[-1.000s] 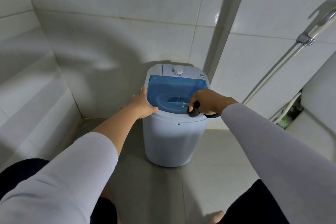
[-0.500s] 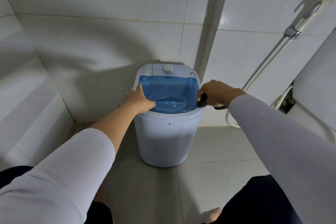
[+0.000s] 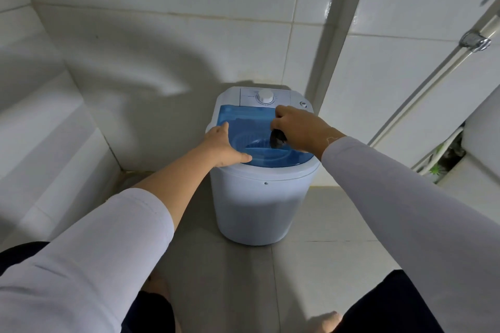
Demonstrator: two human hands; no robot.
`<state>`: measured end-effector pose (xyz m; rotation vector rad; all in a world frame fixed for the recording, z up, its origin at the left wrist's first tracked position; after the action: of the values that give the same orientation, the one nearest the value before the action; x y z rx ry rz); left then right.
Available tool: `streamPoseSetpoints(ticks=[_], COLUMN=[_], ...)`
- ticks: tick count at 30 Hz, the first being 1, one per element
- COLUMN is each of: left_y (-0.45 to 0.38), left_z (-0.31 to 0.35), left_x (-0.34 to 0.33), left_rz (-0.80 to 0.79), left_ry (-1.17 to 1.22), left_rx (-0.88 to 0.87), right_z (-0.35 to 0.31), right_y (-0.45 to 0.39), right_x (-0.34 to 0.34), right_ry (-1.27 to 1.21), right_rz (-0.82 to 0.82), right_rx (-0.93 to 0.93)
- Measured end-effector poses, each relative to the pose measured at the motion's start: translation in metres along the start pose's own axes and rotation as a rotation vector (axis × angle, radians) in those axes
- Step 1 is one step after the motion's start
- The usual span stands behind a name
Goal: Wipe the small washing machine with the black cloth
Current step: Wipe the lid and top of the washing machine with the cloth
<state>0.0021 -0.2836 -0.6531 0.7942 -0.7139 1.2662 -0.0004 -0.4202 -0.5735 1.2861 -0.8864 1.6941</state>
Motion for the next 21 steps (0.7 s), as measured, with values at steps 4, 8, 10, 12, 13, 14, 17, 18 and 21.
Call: streamPoseSetpoints(ticks=[4,8,10,12,13,14,17,18,21], left_y=[0.001,0.001,0.001,0.002,0.002,0.002,0.002,0.002,0.001], left_z=[-0.001,-0.001,-0.001,0.000,-0.001,-0.001,-0.003,-0.003,-0.003], left_x=[0.002,0.003,0.003,0.003,0.003,0.003,0.004,0.004,0.003], left_rz=[-0.008,0.004,0.007,0.008,0.007,0.006,0.013,0.015,0.009], left_ry=[-0.019,-0.058,-0.070,-0.083,-0.087,-0.089,-0.095,-0.097,-0.114], left_rx=[-0.012,-0.016,-0.020,-0.025,-0.029,-0.030,-0.034,-0.037,-0.041], right_z=[-0.013,-0.033,-0.039,-0.040,-0.038,-0.033,-0.016,-0.011,0.003], right_y=[-0.001,-0.002,-0.004,-0.008,-0.012,-0.016,-0.023,-0.024,-0.024], right_x=[-0.010,-0.013,-0.015,-0.018,-0.020,-0.021,-0.019,-0.019,-0.021], right_ry=[0.135,0.255,0.266,0.240,0.213,0.168,-0.027,-0.068,-0.098], right_rz=[-0.020,-0.036,-0.065,-0.107,-0.134,-0.165,-0.268,-0.289,-0.305], right_rx=[0.079,0.207,0.242,0.238,0.217,0.180,0.037,-0.005,-0.064])
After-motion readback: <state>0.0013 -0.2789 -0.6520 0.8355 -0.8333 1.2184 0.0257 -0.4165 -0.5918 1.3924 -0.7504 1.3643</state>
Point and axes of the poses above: each hand's wrist, its own y-axis away from the middle knuckle, its own x-axis out of the back of the hand, z = x × y, the point moved 9 cm from there along -y, towards the middle knuckle, and after that the axes turned 10 degrees about -x, right-handed, at the moved point
